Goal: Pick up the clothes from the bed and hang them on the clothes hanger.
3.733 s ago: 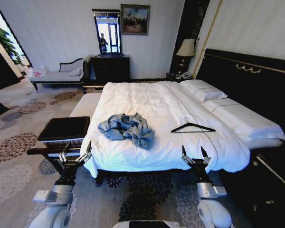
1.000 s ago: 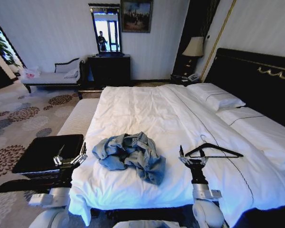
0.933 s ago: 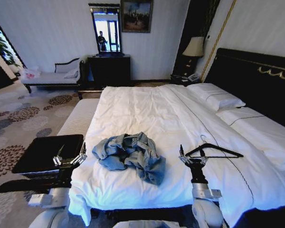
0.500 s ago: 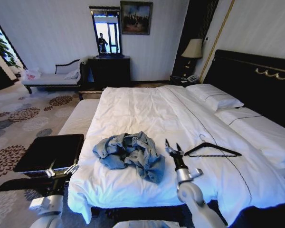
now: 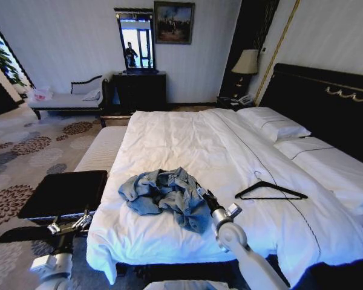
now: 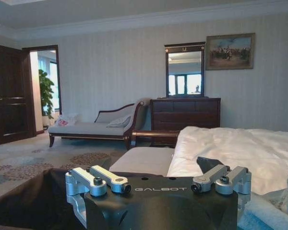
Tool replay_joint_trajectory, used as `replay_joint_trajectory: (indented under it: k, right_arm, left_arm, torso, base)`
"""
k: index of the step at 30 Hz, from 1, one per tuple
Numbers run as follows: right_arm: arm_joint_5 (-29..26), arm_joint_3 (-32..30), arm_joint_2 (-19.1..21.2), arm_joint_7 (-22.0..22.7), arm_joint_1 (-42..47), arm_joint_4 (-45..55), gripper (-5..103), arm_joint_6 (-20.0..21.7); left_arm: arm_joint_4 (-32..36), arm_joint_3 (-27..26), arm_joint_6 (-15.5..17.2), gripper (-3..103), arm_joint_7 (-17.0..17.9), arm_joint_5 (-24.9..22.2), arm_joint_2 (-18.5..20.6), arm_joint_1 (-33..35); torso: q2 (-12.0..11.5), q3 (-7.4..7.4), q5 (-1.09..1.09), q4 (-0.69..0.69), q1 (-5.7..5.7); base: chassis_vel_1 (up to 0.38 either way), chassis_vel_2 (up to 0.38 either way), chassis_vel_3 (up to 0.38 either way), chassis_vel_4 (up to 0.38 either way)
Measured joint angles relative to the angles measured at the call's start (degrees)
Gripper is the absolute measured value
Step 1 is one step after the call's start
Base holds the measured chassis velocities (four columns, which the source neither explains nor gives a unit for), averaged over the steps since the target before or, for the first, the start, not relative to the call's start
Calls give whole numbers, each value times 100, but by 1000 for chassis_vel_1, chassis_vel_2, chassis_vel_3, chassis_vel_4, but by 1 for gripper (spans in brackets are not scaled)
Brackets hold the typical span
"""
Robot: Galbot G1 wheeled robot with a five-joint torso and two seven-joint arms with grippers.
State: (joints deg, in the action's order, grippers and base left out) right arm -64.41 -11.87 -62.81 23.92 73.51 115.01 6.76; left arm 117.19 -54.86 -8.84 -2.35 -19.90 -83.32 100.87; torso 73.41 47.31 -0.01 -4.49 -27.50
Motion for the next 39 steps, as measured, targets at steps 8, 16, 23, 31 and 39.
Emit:
replay_joint_trajectory:
  k: [8, 16, 23, 31, 39]
  right_arm:
    - [57, 367, 361, 349, -516, -299, 100, 454]
    - [-15, 689, 237, 323, -741, -293, 99, 533]
    - [68, 722, 297, 329, -536, -148, 73, 596]
    - [113, 685, 328, 259, -303, 69, 45, 609]
    - [184, 709, 330, 90, -231, 87, 18, 605]
  left_arm:
    - [15, 59, 17, 100, 21, 15, 4, -36]
    - [-2, -65, -12, 100, 30, -17, 40, 14]
    - [-32, -73, -36, 100, 36, -26, 32, 9]
    - [-34, -25, -41, 100, 37, 3, 11, -5]
    - [-6, -30, -39, 100, 37, 11, 16, -9]
  torso:
    - [0, 0, 2, 2, 0]
    - [0, 0, 1, 2, 0]
    - [0, 0, 1, 1, 0]
    - [0, 0, 0, 1, 0]
    - [0, 0, 1, 1, 0]
  base:
    - [0, 0, 0, 0]
    - [0, 0, 0, 0]
    - [0, 0, 0, 0]
    - [0, 0, 0, 0]
    - [0, 0, 0, 0]
